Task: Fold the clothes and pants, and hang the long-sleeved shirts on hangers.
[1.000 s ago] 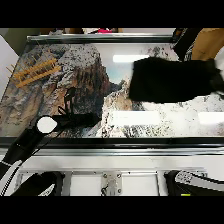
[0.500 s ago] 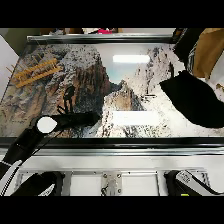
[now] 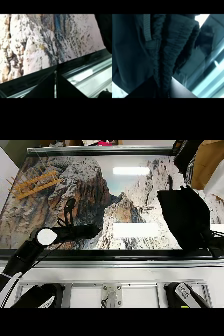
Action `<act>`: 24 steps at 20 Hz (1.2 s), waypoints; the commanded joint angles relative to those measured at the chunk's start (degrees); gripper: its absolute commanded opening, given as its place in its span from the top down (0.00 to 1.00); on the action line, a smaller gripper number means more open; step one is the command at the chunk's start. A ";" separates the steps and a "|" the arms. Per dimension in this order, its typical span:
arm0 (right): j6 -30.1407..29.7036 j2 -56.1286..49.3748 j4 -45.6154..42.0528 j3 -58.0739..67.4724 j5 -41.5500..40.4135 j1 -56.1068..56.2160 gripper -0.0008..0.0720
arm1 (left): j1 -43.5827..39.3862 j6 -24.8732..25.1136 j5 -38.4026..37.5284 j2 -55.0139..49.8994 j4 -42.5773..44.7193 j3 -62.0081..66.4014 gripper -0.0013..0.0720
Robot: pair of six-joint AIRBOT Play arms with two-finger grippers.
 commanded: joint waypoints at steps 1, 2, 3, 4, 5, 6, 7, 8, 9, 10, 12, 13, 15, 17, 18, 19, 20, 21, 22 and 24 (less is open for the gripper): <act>1.25 1.55 -0.42 -0.92 4.20 3.19 0.89 | -0.02 1.68 -1.55 -0.02 0.02 0.02 0.97; 1.20 2.03 -0.81 -0.92 5.62 3.21 0.57 | -0.02 1.79 -1.57 -0.02 0.02 0.02 0.97; 0.66 2.49 -1.22 -0.70 7.17 3.08 0.21 | -0.02 1.86 -1.57 -0.02 0.04 0.02 0.97; -0.76 3.15 -3.26 0.09 8.83 2.71 0.09 | -0.02 1.86 -1.55 -0.02 0.04 0.02 0.97; -2.03 4.07 -6.43 1.49 10.69 2.34 0.10 | -0.02 1.88 -1.55 -0.02 0.04 0.02 0.97; -3.23 5.42 -10.78 3.76 12.46 1.88 0.10 | -0.02 1.90 -1.57 -0.02 0.04 0.02 0.97; -4.04 7.15 -14.43 6.34 13.73 1.55 0.10 | -0.02 1.90 -1.57 -0.02 0.04 0.02 0.97; -4.57 9.64 -16.63 9.03 14.03 1.38 0.10 | -0.02 1.90 -1.53 -0.02 0.04 0.02 0.97; -5.33 12.63 -16.06 11.26 13.53 1.42 0.10 | -0.02 1.90 -1.53 -0.02 0.04 0.02 0.97; -5.75 15.78 -13.20 12.35 11.76 1.97 0.10 | -0.04 1.90 -1.55 -0.02 0.04 0.02 0.97; -10.47 21.94 -1.97 12.35 7.87 4.44 0.10 | -0.02 1.90 -1.49 -0.02 0.04 0.02 0.97; -13.70 24.04 4.37 12.11 7.06 6.60 0.10 | -0.02 1.90 -1.49 -0.02 0.04 0.02 0.97; -18.16 25.81 13.03 11.32 7.13 12.17 0.10 | -0.02 1.90 -1.46 -0.02 0.04 0.02 0.97; -19.65 25.66 15.02 10.14 7.13 19.93 0.10 | -0.02 1.88 -1.44 -0.02 0.04 0.02 0.97; -19.63 25.31 14.43 9.46 7.02 23.37 0.10 | -0.02 1.88 -1.44 -0.02 0.02 0.02 0.97; -19.63 24.70 13.86 8.76 6.99 26.62 0.10 | -0.02 1.88 -1.44 -0.02 0.02 0.02 0.97; -19.61 24.02 13.46 8.28 7.06 29.00 0.10 | -0.02 1.88 -1.44 -0.02 0.02 0.02 0.97; -19.61 23.23 13.44 7.96 7.08 31.04 0.11 | -0.02 1.88 -1.46 -0.02 0.02 0.02 0.97; -19.58 22.43 13.44 7.87 7.10 32.57 0.26 | -0.02 1.86 -1.46 -0.02 0.00 0.02 0.97; -19.58 21.31 13.46 7.85 7.17 34.14 0.96 | -0.02 1.86 -1.49 -0.02 -0.02 0.02 0.97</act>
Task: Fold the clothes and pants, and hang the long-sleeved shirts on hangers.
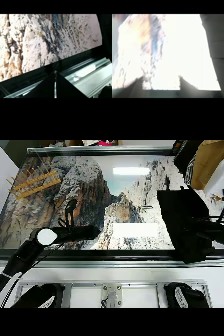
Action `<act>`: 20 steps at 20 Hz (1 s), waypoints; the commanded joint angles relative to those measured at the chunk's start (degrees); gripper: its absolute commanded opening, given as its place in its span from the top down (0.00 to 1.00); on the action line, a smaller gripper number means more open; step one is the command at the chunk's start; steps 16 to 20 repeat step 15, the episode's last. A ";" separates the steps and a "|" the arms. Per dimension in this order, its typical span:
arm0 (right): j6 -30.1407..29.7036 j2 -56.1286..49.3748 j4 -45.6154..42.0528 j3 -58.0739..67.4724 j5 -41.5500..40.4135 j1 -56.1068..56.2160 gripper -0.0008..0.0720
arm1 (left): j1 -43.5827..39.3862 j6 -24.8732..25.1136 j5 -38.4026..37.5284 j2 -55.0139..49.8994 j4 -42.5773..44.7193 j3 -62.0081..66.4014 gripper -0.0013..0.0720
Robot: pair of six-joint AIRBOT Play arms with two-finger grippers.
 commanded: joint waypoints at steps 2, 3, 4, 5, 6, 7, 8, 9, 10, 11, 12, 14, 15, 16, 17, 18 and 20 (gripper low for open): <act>-0.48 -1.86 1.01 -0.46 0.42 4.52 0.94 | -0.02 -0.04 0.00 -0.02 -0.02 0.02 0.97; -0.50 -1.90 1.01 -0.46 0.94 4.55 0.94 | -0.02 -0.04 0.00 -0.02 -0.04 0.02 0.97; -0.50 -1.92 1.09 -0.46 0.90 4.55 0.94 | -0.02 -0.04 0.00 -0.02 -0.09 0.02 0.97; -0.50 -1.92 1.09 -0.46 0.90 4.52 0.94 | -0.02 -0.04 0.02 -0.02 -0.09 0.02 0.97; -0.52 -1.92 1.07 -0.46 0.90 4.55 0.94 | -0.02 -0.04 0.04 -0.02 -0.09 0.02 0.97; -0.50 -1.92 1.07 -0.46 0.90 4.52 0.94 | -0.02 -0.04 0.04 -0.02 -0.09 0.02 0.97; -0.52 -1.92 1.07 -0.46 0.90 4.55 0.94 | -0.02 -0.04 0.04 -0.02 -0.09 0.02 0.97; -0.52 -1.92 1.09 -0.46 0.90 4.55 0.94 | -0.02 -0.04 0.04 -0.02 -0.11 0.02 0.97; -0.50 -1.92 1.07 -0.46 0.90 4.52 0.94 | -0.02 -0.04 0.04 -0.02 -0.11 0.02 0.97; -0.50 -1.92 1.07 -0.46 0.90 4.52 0.94 | -0.02 -0.04 0.04 -0.02 -0.11 0.02 0.97; -0.52 -1.92 1.07 -0.46 0.90 4.55 0.94 | -0.02 -0.04 0.04 -0.02 -0.11 0.02 0.97; -0.52 -1.92 1.07 -0.46 0.87 4.52 0.94 | -0.02 -0.04 0.04 -0.02 -0.11 0.02 0.97; -0.50 -1.92 1.07 -0.46 0.90 4.55 0.94 | -0.02 -0.04 0.04 -0.02 -0.11 0.02 0.97; -0.50 -1.92 1.07 -0.46 0.90 4.55 0.94 | -0.02 -0.04 0.04 -0.02 -0.11 0.02 0.97; -0.50 -1.92 1.07 -0.46 0.90 4.55 0.94 | -0.02 -0.04 0.04 -0.02 -0.11 0.02 0.97; -0.50 -1.92 1.07 -0.46 0.90 4.55 0.94 | -0.02 -0.04 0.04 -0.02 -0.11 0.02 0.97; -0.50 -1.92 1.07 -0.46 0.90 4.55 0.94 | -0.02 -0.04 0.04 -0.02 -0.11 0.02 0.97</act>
